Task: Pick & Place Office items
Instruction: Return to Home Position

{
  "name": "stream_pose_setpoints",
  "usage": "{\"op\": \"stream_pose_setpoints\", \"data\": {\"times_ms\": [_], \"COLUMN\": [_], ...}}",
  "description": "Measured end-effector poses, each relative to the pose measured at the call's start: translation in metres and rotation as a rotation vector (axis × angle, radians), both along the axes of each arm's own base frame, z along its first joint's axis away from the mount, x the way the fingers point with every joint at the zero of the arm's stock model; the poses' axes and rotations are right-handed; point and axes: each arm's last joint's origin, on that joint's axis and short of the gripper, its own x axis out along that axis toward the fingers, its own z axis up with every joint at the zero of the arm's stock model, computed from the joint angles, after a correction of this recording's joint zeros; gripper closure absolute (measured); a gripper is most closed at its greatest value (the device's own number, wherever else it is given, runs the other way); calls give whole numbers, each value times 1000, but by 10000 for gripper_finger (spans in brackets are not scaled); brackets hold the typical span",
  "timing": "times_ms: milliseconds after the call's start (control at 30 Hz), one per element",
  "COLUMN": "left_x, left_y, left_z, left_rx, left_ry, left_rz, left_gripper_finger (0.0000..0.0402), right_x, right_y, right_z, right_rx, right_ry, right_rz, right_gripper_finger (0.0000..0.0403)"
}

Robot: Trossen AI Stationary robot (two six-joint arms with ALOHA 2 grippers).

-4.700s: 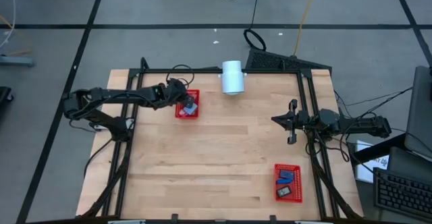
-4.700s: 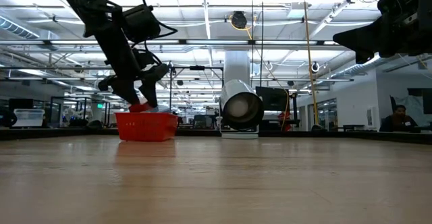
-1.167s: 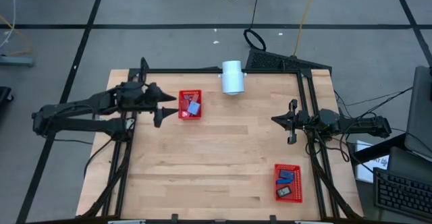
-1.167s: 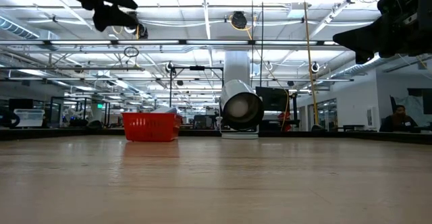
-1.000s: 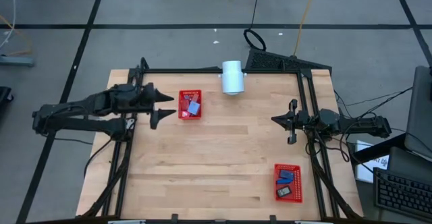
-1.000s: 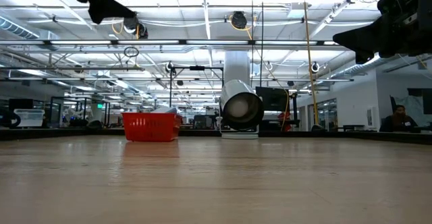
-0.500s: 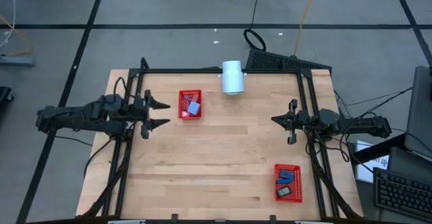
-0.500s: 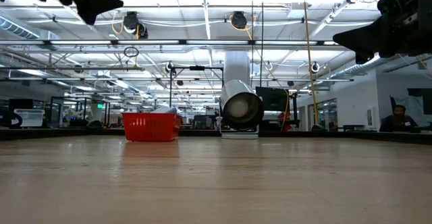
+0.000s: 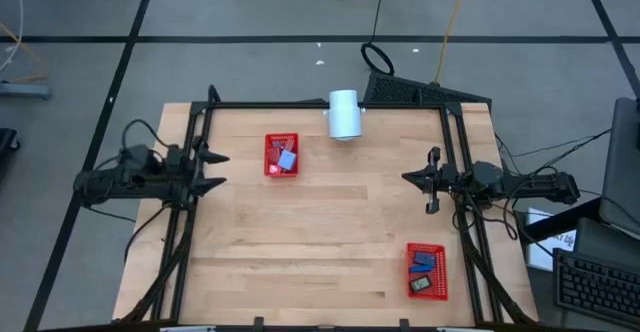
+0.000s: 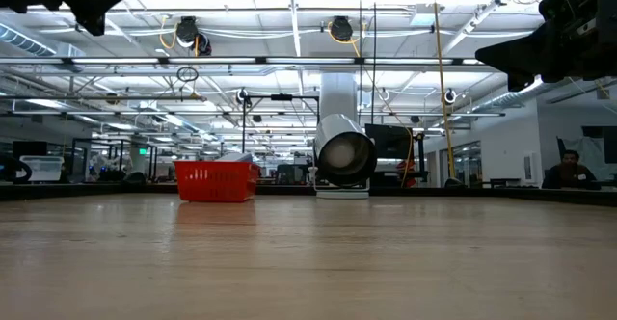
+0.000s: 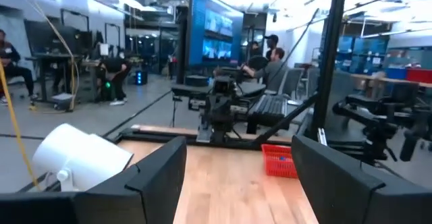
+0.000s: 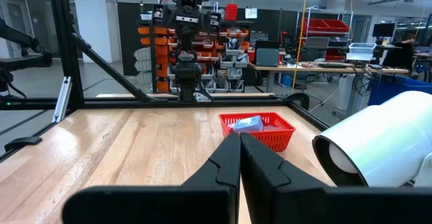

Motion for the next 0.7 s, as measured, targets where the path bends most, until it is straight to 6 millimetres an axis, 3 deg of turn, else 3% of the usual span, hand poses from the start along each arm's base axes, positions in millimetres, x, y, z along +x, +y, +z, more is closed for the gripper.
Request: {"op": "stream_pose_setpoints", "data": {"times_ms": [400,700], "left_x": [2,17], "left_y": [1,0], "left_z": [-6,-33], "left_rx": [-9,18], "left_ry": [50,47], "left_rz": [46,-22], "left_gripper_finger": [131,131], "right_x": [0,0], "right_y": [0,0], "right_z": [0,0], "right_rx": [0,0], "right_ry": [0,0], "right_rz": [0,0], "right_gripper_finger": [403,403]}}
